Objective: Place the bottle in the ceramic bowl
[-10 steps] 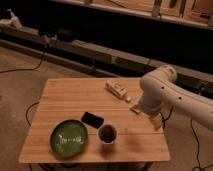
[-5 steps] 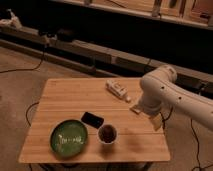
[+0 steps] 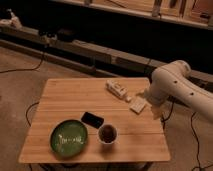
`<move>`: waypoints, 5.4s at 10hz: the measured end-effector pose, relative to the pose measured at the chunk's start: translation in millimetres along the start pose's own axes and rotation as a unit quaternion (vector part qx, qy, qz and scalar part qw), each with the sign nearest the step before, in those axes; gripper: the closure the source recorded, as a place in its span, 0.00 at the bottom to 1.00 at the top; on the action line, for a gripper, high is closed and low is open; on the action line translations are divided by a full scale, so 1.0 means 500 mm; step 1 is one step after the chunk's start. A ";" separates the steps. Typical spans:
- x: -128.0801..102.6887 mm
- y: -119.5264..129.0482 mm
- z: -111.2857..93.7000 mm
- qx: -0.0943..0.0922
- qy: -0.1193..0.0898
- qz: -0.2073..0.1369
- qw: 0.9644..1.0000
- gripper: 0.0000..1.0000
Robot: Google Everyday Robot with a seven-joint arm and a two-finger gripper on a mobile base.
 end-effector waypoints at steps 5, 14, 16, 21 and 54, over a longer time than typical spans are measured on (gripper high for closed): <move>0.098 -0.055 -0.050 0.160 -0.062 0.061 0.983 0.20; 0.095 -0.098 -0.040 0.168 -0.096 0.132 0.972 0.20; 0.108 -0.129 -0.031 0.172 -0.110 0.221 0.954 0.20; 0.116 -0.187 0.041 0.137 -0.120 0.392 0.902 0.20; -0.057 -0.346 0.498 -0.009 -0.160 0.374 0.913 0.85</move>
